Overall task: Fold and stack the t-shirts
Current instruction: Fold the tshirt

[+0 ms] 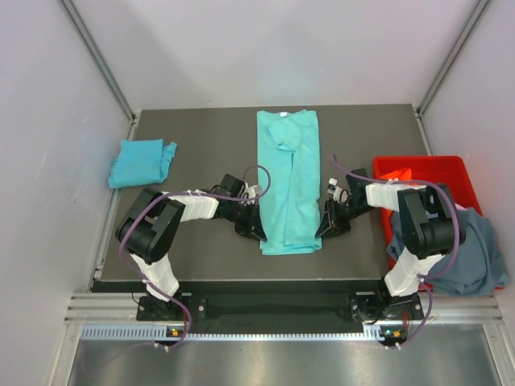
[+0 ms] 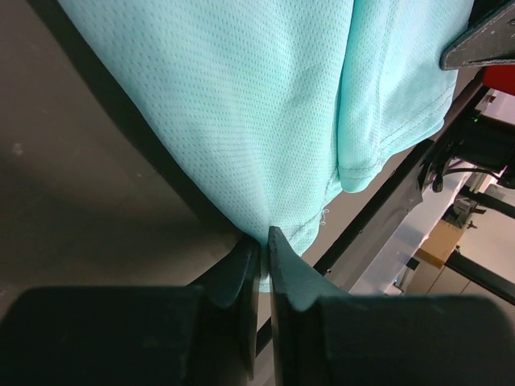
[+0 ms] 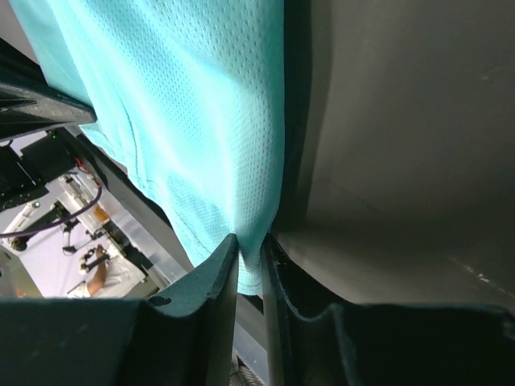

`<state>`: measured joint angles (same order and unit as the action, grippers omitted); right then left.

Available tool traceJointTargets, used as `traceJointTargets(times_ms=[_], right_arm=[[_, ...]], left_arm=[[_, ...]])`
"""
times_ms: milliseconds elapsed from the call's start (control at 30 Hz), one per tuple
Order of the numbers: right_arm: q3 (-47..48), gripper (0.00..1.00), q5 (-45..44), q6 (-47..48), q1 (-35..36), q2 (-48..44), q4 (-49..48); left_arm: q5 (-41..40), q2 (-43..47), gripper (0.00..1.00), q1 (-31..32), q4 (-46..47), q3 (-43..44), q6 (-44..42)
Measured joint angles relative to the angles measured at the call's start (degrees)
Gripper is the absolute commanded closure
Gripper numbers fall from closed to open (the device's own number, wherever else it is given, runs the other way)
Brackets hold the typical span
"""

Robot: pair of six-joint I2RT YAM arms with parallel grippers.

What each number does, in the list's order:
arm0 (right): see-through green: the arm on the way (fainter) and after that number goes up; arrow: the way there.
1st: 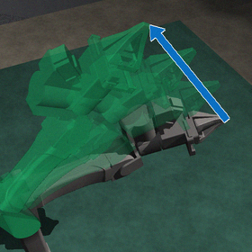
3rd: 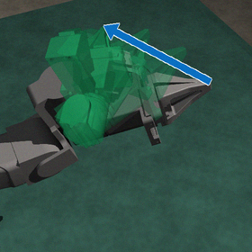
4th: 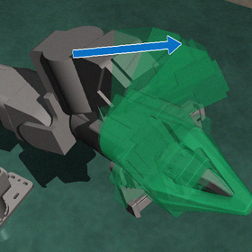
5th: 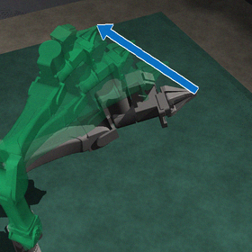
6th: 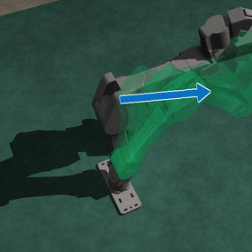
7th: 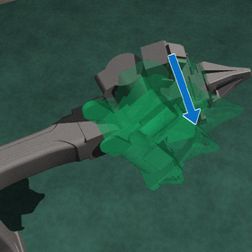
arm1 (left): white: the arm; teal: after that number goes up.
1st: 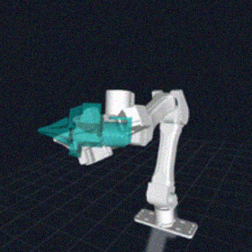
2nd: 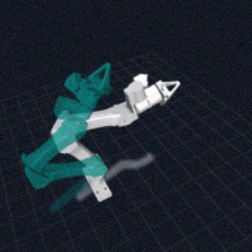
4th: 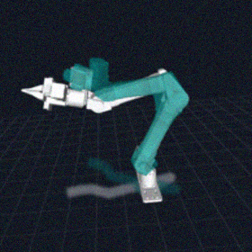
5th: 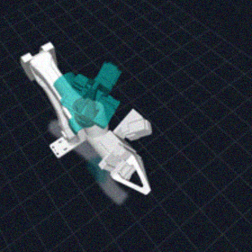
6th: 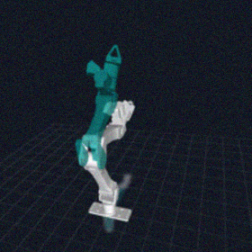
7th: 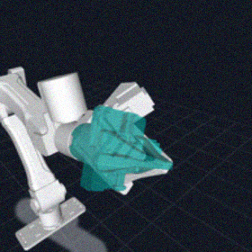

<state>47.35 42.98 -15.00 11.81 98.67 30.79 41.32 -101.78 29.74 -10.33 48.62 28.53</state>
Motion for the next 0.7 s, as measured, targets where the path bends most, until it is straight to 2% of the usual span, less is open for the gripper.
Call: traceJointTargets(times_ms=[67,133,300,467,700], right_arm=[[0.00,0.84,0.07,0.00,0.11,0.35,0.00],[0.00,0.77,0.22,0.00,0.31,0.42,0.00],[0.02,0.69,0.39,-0.09,0.74,0.42,-0.13],[0.02,0.70,0.52,-0.17,0.90,0.42,-0.57],[0.02,0.75,1.14,-0.20,2.84,0.42,-1.16]], left_arm=[[-0.02,0.00,0.89,0.00,0.00,0.00,-0.02],[-0.02,0.00,0.89,0.00,0.00,0.00,-0.13],[-0.22,0.00,0.85,0.00,-0.02,0.00,-0.15],[-0.22,0.02,0.78,0.00,-0.07,0.00,-0.15],[-0.20,0.96,0.80,0.42,-0.07,-1.36,-0.11]])
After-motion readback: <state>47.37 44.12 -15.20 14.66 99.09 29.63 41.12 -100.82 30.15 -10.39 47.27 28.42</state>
